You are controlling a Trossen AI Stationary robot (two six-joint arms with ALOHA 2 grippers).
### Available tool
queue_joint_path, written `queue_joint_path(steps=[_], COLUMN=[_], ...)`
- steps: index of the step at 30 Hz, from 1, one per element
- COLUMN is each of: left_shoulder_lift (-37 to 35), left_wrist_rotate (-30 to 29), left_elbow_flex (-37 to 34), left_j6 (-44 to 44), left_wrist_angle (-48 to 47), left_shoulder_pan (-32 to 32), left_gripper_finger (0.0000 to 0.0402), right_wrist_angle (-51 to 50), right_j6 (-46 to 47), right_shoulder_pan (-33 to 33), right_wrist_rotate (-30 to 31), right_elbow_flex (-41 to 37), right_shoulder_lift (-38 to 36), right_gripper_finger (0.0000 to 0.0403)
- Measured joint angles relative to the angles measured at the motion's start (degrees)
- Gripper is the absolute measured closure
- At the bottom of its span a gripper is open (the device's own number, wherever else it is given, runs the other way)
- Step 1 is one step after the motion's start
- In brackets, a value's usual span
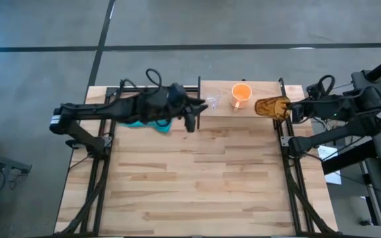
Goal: Stack small to large cups/mugs on shelf
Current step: Put the brown glass on the shelf
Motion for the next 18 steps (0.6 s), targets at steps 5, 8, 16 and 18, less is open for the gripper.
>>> queue_joint_path(steps=[5, 8, 16, 18], left_shoulder_lift=[3.89, 5.85, 12.59, 14.83], left_wrist_rotate=[1.69, 2.77, 18.57, 24.09], left_elbow_flex=[5.11, 8.75, 19.26, 21.99], left_j6=[6.37, 11.99, 16.24, 16.17], left_wrist_angle=[0.90, 0.76, 0.90, 0.54], left_shoulder_pan=[3.07, 5.31, 14.75, 17.15], left_gripper_finger=[0.0306, 0.0306, 0.0306, 0.0306], right_wrist_angle=[0.00, 0.00, 0.03, 0.02], right_j6=[-1.03, -0.08, 3.13, 3.98], right_shoulder_pan=[-2.11, -3.73, -8.19, -9.74], right_wrist_rotate=[2.89, 3.45, -1.57, -1.56], right_elbow_flex=[-0.02, -0.02, -1.36, -1.55], right_shoulder_lift=[-0.59, -0.43, 1.93, 2.24], right_gripper_finger=[0.0394, 0.0394, 0.0394, 0.0394])
